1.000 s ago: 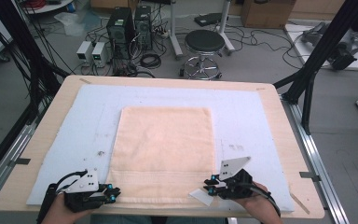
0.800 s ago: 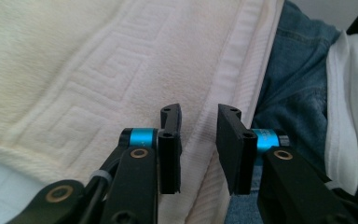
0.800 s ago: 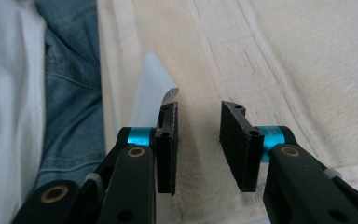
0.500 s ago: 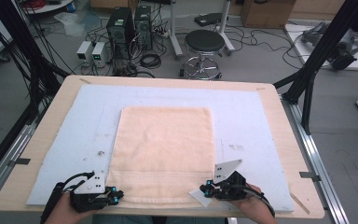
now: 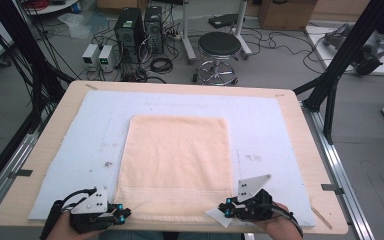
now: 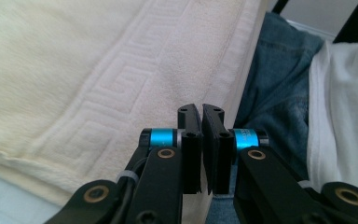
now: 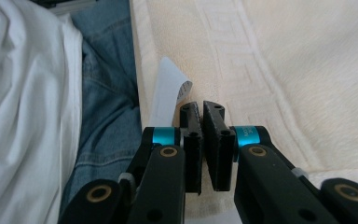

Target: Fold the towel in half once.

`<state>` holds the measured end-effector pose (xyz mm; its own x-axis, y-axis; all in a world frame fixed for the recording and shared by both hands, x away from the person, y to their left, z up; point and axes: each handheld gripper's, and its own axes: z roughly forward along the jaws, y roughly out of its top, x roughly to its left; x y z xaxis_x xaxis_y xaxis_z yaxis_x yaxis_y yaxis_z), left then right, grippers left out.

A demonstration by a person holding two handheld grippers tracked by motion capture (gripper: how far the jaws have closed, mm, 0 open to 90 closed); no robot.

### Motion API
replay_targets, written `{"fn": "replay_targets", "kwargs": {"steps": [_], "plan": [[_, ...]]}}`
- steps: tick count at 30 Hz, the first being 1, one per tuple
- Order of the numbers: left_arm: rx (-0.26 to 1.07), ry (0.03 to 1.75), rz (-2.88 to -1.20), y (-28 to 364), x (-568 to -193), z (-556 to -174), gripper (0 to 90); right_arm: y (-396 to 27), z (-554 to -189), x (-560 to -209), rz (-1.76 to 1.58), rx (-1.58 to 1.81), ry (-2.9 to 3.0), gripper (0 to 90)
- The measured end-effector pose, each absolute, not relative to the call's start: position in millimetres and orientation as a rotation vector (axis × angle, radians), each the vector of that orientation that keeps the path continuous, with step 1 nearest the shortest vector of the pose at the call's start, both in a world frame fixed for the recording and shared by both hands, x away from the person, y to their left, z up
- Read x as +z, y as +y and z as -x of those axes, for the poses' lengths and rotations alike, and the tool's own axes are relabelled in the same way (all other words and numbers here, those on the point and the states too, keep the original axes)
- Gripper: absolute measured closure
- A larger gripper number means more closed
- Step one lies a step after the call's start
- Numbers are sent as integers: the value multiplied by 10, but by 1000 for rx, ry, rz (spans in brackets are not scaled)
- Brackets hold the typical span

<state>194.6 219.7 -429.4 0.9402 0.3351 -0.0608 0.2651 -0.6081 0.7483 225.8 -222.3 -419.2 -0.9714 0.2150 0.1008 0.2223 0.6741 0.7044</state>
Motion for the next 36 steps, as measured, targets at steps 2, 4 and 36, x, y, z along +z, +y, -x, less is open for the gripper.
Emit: {"fn": "replay_targets", "kwargs": {"steps": [2, 4, 36], "plan": [[103, 434, -2248, 2205, -4294, -1967, 812, -2217, -2283, -4257, 386, -1184, -2858, 808], [128, 455, -2223, 2231, -4260, -1990, 754, -2222, -2296, -4258, 418, -1209, -2857, 730], [293, 699, -1988, 2306, -3909, -2889, 231, -2304, -3272, -3858, 874, -1411, -2913, 224]]}}
